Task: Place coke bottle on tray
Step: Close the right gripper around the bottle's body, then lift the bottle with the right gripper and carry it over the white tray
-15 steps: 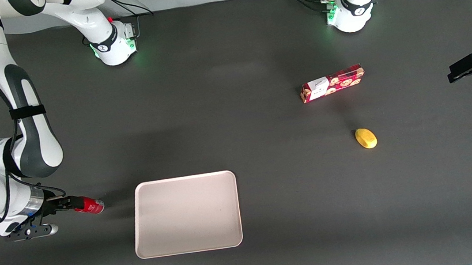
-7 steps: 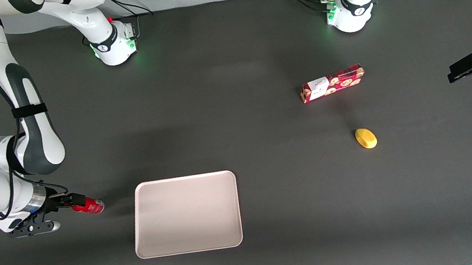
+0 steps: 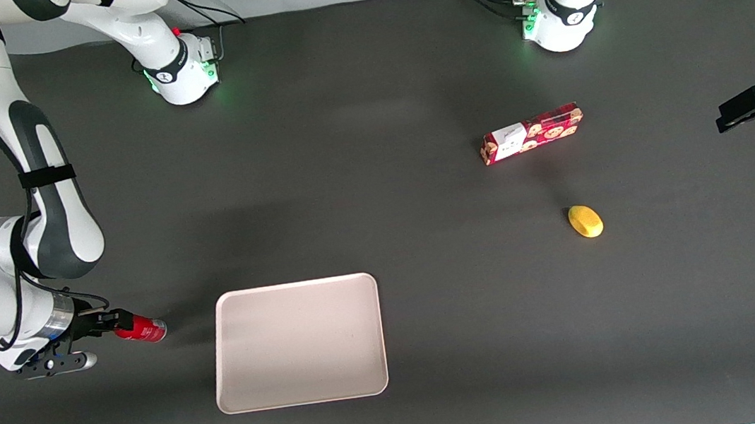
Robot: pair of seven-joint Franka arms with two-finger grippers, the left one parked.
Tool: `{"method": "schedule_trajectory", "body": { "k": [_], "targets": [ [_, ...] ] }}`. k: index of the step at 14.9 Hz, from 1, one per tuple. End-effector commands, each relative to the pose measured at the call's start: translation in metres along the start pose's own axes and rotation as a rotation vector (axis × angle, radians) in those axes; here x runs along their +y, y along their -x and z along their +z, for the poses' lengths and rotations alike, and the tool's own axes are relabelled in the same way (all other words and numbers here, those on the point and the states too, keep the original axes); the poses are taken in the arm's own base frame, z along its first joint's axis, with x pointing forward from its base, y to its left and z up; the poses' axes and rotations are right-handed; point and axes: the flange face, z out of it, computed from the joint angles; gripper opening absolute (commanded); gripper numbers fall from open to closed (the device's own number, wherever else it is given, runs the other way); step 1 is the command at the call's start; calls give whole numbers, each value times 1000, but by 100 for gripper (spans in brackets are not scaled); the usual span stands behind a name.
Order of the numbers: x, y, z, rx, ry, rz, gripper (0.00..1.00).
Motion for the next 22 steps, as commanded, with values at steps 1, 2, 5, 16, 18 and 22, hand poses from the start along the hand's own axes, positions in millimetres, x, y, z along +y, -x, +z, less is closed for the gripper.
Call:
{"method": "schedule_trajectory", "body": {
  "k": [1, 2, 5, 16, 18, 22],
  "targets": [
    [3, 6, -3, 13, -5, -18, 69],
    [3, 6, -2, 11, -5, -18, 68],
    [3, 6, -1, 11, -5, -18, 48],
    [4, -1, -20, 32, -11, -1, 0],
    [5, -6, -45, 2, -18, 2, 0],
    [10, -18, -134, -49, -15, -1, 0]
  ]
}}
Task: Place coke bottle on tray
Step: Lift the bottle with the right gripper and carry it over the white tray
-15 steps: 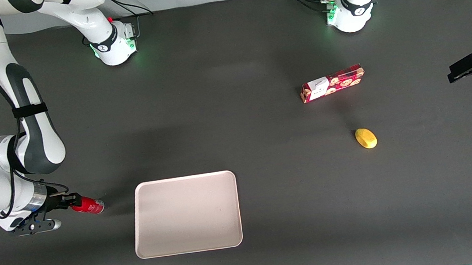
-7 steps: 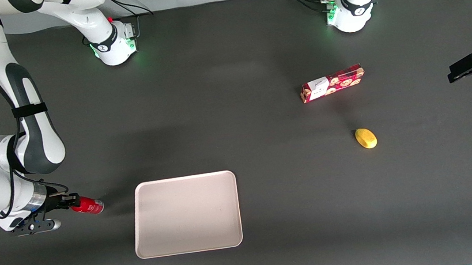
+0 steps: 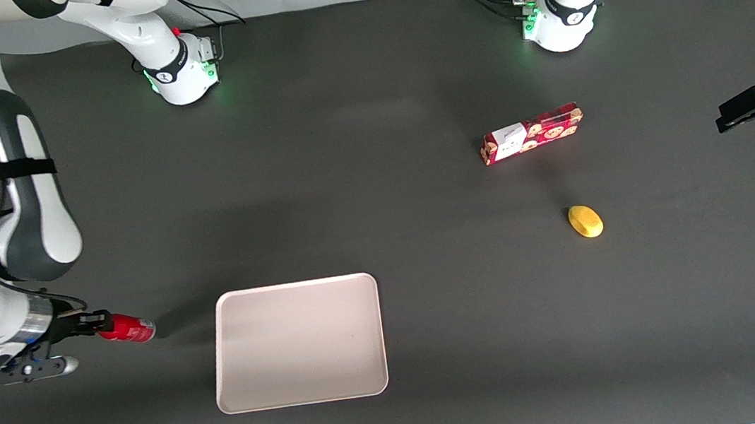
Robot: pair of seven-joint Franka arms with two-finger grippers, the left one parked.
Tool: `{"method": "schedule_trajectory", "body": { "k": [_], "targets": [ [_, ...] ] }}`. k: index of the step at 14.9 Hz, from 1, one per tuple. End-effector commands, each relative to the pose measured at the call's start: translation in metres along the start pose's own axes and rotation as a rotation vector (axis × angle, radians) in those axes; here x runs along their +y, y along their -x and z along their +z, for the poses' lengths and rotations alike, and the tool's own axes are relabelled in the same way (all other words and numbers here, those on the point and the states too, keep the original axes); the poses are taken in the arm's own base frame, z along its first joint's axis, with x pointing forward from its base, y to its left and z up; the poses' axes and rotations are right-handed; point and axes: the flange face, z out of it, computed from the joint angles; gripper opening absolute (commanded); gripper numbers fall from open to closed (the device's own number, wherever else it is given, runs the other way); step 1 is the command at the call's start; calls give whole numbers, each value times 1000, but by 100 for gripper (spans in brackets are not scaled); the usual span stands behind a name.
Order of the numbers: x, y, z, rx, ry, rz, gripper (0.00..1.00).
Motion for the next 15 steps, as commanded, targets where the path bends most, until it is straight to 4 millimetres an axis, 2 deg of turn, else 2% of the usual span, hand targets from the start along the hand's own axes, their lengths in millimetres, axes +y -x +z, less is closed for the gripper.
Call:
{"method": "schedule_trajectory", "body": {
  "k": [1, 4, 5, 7, 9, 12, 13, 15],
  "targets": [
    [9, -3, -97, -9, -5, 3, 0],
    [13, 2, -155, -3, 9, 13, 0],
    [11, 5, -168, -1, 9, 17, 0],
    [5, 8, -187, -7, 8, 46, 0],
    [-13, 10, -205, 3, 3, 80, 0],
    [-65, 4, -214, 28, -16, 144, 0],
    [-89, -1, -210, 32, -33, 170, 0],
    [-122, -14, -191, 44, -50, 200, 0]
  ]
}}
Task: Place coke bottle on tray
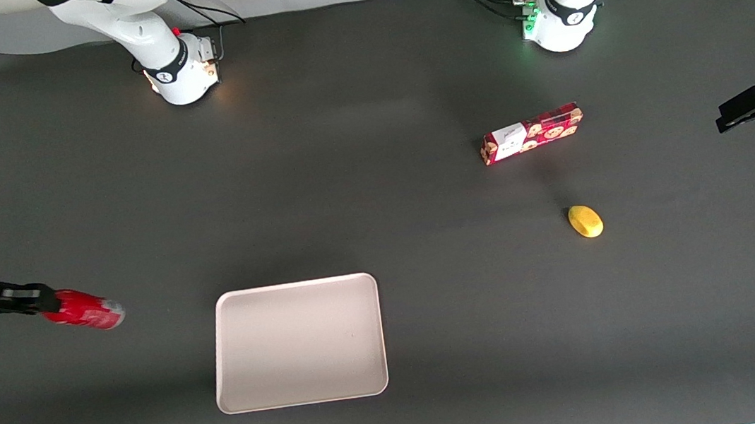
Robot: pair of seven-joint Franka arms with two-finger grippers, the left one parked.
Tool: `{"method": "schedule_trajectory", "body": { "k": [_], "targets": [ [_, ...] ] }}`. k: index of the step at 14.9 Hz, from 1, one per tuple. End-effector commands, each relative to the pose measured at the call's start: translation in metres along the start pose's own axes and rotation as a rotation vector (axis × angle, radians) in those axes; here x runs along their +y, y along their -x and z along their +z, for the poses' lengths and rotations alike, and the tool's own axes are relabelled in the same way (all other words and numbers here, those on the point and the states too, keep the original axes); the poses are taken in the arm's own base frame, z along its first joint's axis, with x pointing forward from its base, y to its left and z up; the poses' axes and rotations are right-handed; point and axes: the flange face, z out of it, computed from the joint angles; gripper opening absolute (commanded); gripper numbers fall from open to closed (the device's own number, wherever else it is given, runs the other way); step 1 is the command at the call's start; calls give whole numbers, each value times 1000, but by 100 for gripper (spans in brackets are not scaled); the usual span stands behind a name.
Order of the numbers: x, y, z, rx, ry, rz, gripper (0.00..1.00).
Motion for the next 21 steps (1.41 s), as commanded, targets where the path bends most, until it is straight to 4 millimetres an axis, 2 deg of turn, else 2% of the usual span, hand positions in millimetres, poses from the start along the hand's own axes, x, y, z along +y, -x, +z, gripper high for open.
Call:
{"method": "schedule_trajectory", "body": {
  "k": [1, 3, 5, 9, 12, 14, 21],
  "targets": [
    [-72, -15, 29, 29, -13, 71, 0],
    [-101, -25, 61, 55, 15, 91, 0],
    [-116, -35, 98, 50, 8, 70, 0],
    [-126, -55, 177, 36, 11, 44, 0],
    [-130, -62, 218, 45, 33, 32, 0],
    [-131, -64, 231, 44, 32, 29, 0],
    [-133, -66, 243, 53, 27, 30, 0]
  ]
}}
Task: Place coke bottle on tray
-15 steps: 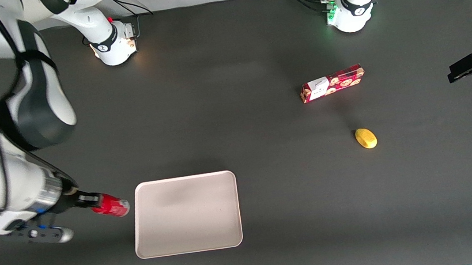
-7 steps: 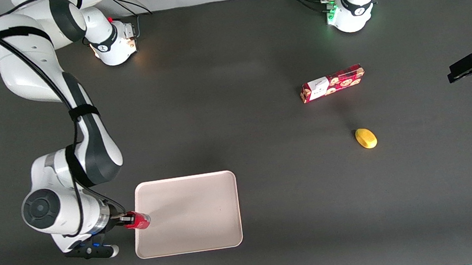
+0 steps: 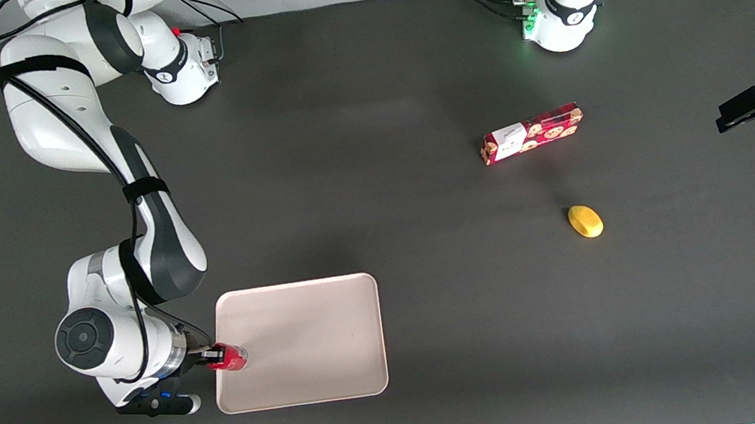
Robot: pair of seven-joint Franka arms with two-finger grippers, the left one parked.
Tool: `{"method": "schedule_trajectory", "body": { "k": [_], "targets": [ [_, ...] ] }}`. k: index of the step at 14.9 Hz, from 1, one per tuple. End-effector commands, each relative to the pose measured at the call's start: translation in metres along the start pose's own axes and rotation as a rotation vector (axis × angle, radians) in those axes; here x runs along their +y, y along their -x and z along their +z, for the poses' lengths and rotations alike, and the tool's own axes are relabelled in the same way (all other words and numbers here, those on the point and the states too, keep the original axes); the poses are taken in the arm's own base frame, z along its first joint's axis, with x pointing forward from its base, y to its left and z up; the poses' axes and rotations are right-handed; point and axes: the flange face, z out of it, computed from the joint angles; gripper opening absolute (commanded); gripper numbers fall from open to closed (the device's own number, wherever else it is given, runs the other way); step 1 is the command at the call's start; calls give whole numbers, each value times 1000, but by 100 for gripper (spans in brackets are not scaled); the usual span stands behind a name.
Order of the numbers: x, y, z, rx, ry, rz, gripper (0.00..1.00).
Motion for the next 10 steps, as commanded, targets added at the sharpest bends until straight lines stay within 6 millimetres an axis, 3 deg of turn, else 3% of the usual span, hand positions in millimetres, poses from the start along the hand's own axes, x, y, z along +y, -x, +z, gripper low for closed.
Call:
{"method": "schedule_trajectory", "body": {
  "k": [1, 2, 3, 4, 6, 10],
  "targets": [
    [-1, -6, -5, 25, -3, 4, 0],
    [-1, -6, -5, 26, -5, 5, 16],
    [-2, -6, -5, 26, -5, 7, 50],
    [-2, -5, -5, 25, -5, 8, 62],
    [-1, -6, -5, 33, 16, 1, 100],
    [1, -4, -24, 31, 2, -9, 100]
  ]
}}
